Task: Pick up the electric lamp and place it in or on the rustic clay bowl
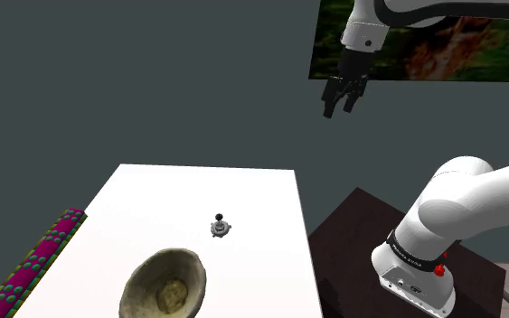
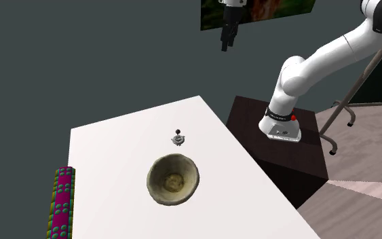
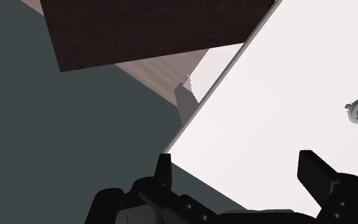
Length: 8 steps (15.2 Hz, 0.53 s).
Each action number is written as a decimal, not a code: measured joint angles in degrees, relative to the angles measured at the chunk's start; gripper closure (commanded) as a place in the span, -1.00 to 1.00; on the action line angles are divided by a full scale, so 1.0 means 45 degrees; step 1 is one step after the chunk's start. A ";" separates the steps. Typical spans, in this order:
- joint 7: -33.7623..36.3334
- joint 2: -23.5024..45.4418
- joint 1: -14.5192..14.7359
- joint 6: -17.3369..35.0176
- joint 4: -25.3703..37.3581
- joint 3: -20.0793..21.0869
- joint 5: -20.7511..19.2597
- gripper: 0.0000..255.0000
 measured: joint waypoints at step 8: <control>0.1484 0.0627 0.0564 0.1876 -0.1030 0.1642 0.0886 -1.00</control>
